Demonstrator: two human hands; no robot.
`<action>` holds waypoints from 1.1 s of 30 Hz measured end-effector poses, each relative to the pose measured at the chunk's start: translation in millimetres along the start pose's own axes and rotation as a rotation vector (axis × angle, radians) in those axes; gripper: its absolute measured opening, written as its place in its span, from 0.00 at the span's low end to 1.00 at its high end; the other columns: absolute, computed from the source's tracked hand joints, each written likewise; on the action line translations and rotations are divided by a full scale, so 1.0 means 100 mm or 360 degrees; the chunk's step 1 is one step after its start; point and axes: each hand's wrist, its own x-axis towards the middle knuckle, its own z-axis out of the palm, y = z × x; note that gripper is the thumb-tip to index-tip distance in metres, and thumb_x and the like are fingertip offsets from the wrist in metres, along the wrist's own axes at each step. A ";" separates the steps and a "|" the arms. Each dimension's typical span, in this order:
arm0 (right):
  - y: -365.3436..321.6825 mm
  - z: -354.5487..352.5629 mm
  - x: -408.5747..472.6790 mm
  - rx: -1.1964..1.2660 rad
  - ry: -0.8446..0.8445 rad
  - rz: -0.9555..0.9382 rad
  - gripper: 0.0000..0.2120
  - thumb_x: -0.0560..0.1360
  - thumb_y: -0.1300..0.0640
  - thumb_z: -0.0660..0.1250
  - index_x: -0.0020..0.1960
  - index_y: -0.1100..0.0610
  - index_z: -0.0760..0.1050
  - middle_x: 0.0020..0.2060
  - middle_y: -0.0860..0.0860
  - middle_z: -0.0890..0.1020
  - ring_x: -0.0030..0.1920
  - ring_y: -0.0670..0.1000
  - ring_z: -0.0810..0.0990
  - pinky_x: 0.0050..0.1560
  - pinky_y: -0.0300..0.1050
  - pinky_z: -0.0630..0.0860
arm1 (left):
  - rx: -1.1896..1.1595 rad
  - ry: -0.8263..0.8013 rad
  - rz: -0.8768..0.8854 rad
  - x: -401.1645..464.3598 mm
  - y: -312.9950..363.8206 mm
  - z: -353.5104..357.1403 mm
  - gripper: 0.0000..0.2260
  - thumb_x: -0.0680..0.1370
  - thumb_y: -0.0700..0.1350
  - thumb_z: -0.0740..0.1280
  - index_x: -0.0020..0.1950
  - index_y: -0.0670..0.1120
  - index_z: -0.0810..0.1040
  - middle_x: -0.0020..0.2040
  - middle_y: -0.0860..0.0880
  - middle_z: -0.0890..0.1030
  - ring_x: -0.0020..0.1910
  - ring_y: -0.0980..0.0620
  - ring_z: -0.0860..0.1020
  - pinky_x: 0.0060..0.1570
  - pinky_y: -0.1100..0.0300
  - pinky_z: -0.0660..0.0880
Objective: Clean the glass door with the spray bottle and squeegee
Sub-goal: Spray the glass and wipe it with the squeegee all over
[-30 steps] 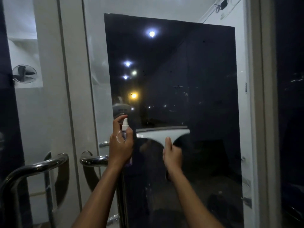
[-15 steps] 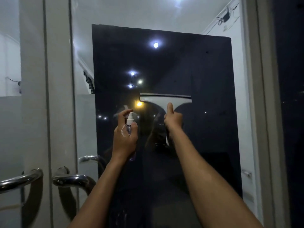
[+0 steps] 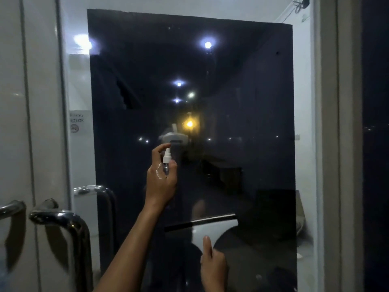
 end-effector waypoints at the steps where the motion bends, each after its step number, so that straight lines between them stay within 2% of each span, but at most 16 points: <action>1: 0.03 -0.03 -0.02 -0.0010 0.0000 -0.0006 0.28 0.82 0.39 0.56 0.31 0.55 0.75 0.37 0.56 0.85 0.44 0.57 0.83 0.45 0.44 0.71 | 0.0007 0.0005 -0.0001 -0.01 0.02 0.03 0.16 0.83 0.40 0.61 0.67 0.58 0.68 0.39 0.46 0.79 0.32 0.40 0.78 0.28 0.40 0.76; 3: 0.01 -0.14 -0.01 0.0060 0.0058 -0.0036 0.29 0.82 0.40 0.57 0.30 0.56 0.74 0.35 0.57 0.84 0.44 0.58 0.83 0.44 0.45 0.72 | 0.0015 -0.0009 -0.0005 -0.01 0.07 0.08 0.16 0.83 0.41 0.61 0.67 0.59 0.68 0.38 0.45 0.79 0.32 0.40 0.79 0.28 0.39 0.76; 5: -0.19 -0.26 0.05 0.0176 0.0116 -0.0116 0.30 0.82 0.41 0.58 0.26 0.57 0.72 0.27 0.55 0.80 0.34 0.51 0.81 0.35 0.41 0.71 | 0.0018 -0.0027 0.0028 0.04 0.12 0.09 0.17 0.84 0.41 0.61 0.66 0.62 0.67 0.38 0.44 0.79 0.33 0.40 0.79 0.29 0.39 0.77; 7: -0.53 -0.37 0.17 0.0300 0.0172 -0.0291 0.30 0.82 0.43 0.59 0.26 0.57 0.68 0.21 0.52 0.73 0.23 0.45 0.72 0.26 0.38 0.64 | 0.0017 -0.0028 0.0080 0.14 0.17 0.09 0.19 0.84 0.41 0.61 0.64 0.65 0.67 0.41 0.48 0.81 0.34 0.45 0.80 0.30 0.46 0.80; 9: -1.02 -0.50 0.35 0.0430 0.0218 -0.0501 0.28 0.82 0.43 0.59 0.26 0.56 0.66 0.19 0.49 0.68 0.20 0.45 0.65 0.26 0.44 0.61 | 0.0031 -0.0010 0.0160 0.31 0.25 0.09 0.19 0.84 0.40 0.62 0.63 0.66 0.67 0.44 0.56 0.81 0.36 0.52 0.81 0.33 0.57 0.79; 11: -1.65 -0.66 0.56 0.0587 0.0242 -0.0662 0.28 0.82 0.43 0.59 0.28 0.56 0.68 0.20 0.48 0.68 0.21 0.47 0.65 0.27 0.43 0.60 | 0.0061 0.0012 0.0254 0.55 0.38 0.10 0.17 0.83 0.41 0.62 0.65 0.62 0.67 0.42 0.55 0.81 0.35 0.55 0.80 0.33 0.62 0.77; 15: -2.98 -0.99 0.95 0.0633 0.0266 -0.0848 0.29 0.83 0.41 0.57 0.28 0.56 0.70 0.24 0.51 0.75 0.28 0.52 0.73 0.34 0.45 0.68 | 0.0115 0.0068 0.0393 1.07 0.67 0.10 0.14 0.82 0.43 0.61 0.65 0.58 0.69 0.36 0.47 0.79 0.31 0.50 0.78 0.34 0.48 0.77; 18: -3.94 -1.15 1.12 0.0585 0.0230 -0.0965 0.27 0.82 0.39 0.56 0.35 0.57 0.75 0.34 0.55 0.79 0.35 0.55 0.77 0.41 0.51 0.75 | 0.0108 0.0084 0.0461 1.43 0.86 0.10 0.14 0.80 0.45 0.60 0.66 0.54 0.68 0.37 0.46 0.79 0.34 0.44 0.79 0.37 0.42 0.79; 19: -4.20 -1.18 1.15 0.0605 0.0198 -0.0973 0.26 0.82 0.39 0.57 0.38 0.58 0.75 0.36 0.56 0.79 0.35 0.54 0.77 0.41 0.50 0.77 | 0.0101 0.0070 0.0486 1.52 0.90 0.10 0.14 0.81 0.45 0.60 0.66 0.54 0.68 0.38 0.47 0.79 0.34 0.43 0.79 0.38 0.40 0.79; 21: -4.60 -1.21 1.19 0.0712 0.0113 -0.0948 0.23 0.82 0.40 0.58 0.40 0.57 0.72 0.32 0.52 0.77 0.27 0.49 0.75 0.31 0.43 0.73 | 0.0111 0.0045 0.0532 1.67 0.99 0.10 0.14 0.82 0.43 0.60 0.67 0.53 0.67 0.38 0.46 0.79 0.35 0.40 0.79 0.38 0.37 0.79; 22: -4.75 -1.22 1.20 0.0731 0.0084 -0.0933 0.21 0.82 0.40 0.58 0.40 0.56 0.70 0.31 0.51 0.76 0.24 0.49 0.73 0.28 0.41 0.70 | 0.0117 0.0039 0.0545 1.75 1.02 0.09 0.14 0.82 0.43 0.60 0.67 0.53 0.67 0.38 0.44 0.79 0.35 0.39 0.79 0.37 0.37 0.78; 23: -4.85 -1.23 1.25 0.0712 0.0066 -0.0921 0.20 0.82 0.40 0.57 0.42 0.56 0.69 0.33 0.52 0.76 0.27 0.50 0.73 0.30 0.41 0.69 | 0.0113 0.0025 0.0546 1.79 1.06 0.10 0.14 0.82 0.43 0.59 0.68 0.52 0.67 0.38 0.42 0.79 0.35 0.38 0.79 0.37 0.37 0.78; 26: -5.04 -1.23 1.34 0.0595 0.0021 -0.0942 0.19 0.83 0.40 0.55 0.49 0.56 0.69 0.48 0.57 0.76 0.45 0.54 0.75 0.47 0.49 0.74 | 0.0091 0.0024 0.0552 1.95 1.16 0.09 0.14 0.82 0.42 0.59 0.68 0.52 0.67 0.39 0.41 0.78 0.36 0.37 0.79 0.39 0.37 0.79; 27: -5.09 -1.22 1.36 0.0574 0.0031 -0.0947 0.19 0.83 0.40 0.55 0.51 0.56 0.70 0.50 0.57 0.76 0.47 0.54 0.75 0.50 0.51 0.75 | 0.0091 0.0041 0.0569 2.02 1.19 0.07 0.14 0.83 0.41 0.59 0.68 0.51 0.67 0.38 0.42 0.78 0.36 0.38 0.79 0.40 0.37 0.79; 30: -5.09 -1.19 1.43 0.0586 0.0050 -0.0852 0.21 0.82 0.39 0.57 0.57 0.56 0.72 0.47 0.56 0.79 0.39 0.54 0.76 0.41 0.47 0.76 | 0.0109 0.0078 0.0613 2.10 1.21 0.04 0.14 0.82 0.41 0.60 0.67 0.51 0.68 0.37 0.47 0.77 0.35 0.43 0.78 0.39 0.40 0.79; 33: -5.02 -1.17 1.52 0.0458 0.0082 -0.0891 0.21 0.82 0.38 0.55 0.56 0.56 0.70 0.50 0.56 0.76 0.37 0.52 0.72 0.45 0.48 0.73 | 0.0081 0.0052 0.0607 2.07 1.15 0.01 0.15 0.83 0.41 0.60 0.67 0.53 0.67 0.36 0.44 0.77 0.34 0.41 0.78 0.37 0.39 0.79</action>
